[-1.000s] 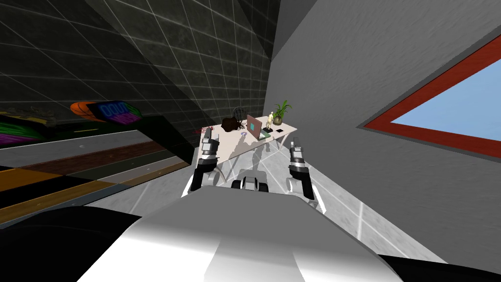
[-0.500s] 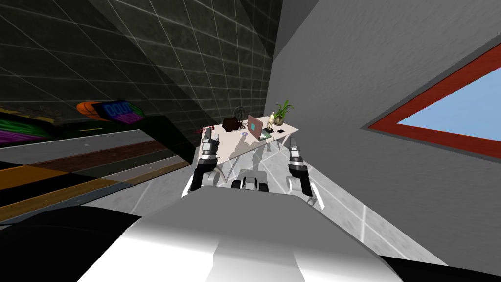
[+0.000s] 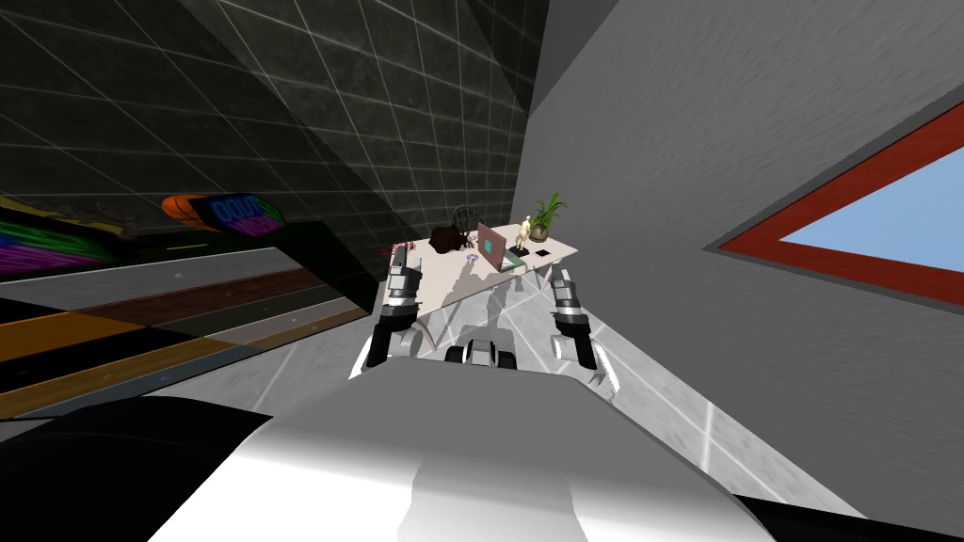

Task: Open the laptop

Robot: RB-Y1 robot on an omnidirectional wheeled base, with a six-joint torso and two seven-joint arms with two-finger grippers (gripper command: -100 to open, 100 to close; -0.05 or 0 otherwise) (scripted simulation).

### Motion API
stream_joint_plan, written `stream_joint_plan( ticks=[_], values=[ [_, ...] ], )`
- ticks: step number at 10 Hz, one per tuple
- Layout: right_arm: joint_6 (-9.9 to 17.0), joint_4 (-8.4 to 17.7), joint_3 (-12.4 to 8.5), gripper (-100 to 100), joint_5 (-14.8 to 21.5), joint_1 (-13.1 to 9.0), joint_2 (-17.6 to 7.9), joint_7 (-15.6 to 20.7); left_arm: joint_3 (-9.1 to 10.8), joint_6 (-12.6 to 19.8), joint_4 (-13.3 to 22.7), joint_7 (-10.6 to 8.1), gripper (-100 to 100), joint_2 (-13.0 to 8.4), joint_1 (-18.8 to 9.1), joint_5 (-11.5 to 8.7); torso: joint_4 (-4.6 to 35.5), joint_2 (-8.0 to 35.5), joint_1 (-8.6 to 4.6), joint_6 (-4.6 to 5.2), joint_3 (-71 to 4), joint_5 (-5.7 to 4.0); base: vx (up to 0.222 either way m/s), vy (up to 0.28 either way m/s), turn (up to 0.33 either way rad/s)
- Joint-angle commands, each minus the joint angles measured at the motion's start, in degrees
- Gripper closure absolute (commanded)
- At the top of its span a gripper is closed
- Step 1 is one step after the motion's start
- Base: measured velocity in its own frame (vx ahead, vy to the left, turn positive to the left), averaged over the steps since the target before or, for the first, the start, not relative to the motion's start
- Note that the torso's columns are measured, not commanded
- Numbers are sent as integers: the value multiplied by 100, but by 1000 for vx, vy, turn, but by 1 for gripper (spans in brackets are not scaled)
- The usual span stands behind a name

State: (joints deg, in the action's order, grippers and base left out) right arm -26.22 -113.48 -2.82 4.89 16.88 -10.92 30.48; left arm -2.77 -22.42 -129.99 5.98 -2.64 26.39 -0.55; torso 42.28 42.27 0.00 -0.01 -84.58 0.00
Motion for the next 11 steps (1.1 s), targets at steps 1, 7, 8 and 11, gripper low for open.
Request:
stream_joint_plan(
  ticks=[1,7,8,11],
  values=[
    [-63,247,-64,-100,178,-209,-49,448,0,0,0,0,0,0,0,0,0,1,0,2,0,0,16,-3,52],
    [-164,607,-147,-100,429,-490,-84,1338,0,0,0,0,0,0,0,0,1,2,0,-1,1,0,11,-3,31],
    [-216,795,-190,-100,559,-636,-92,1512,0,0,0,0,0,0,0,0,0,1,-1,1,0,0,17,-4,45],
    [-267,989,-233,-100,690,-784,-94,2001,0,0,0,0,0,0,0,0,0,-1,0,0,0,0,17,-4,40]
  ],
)
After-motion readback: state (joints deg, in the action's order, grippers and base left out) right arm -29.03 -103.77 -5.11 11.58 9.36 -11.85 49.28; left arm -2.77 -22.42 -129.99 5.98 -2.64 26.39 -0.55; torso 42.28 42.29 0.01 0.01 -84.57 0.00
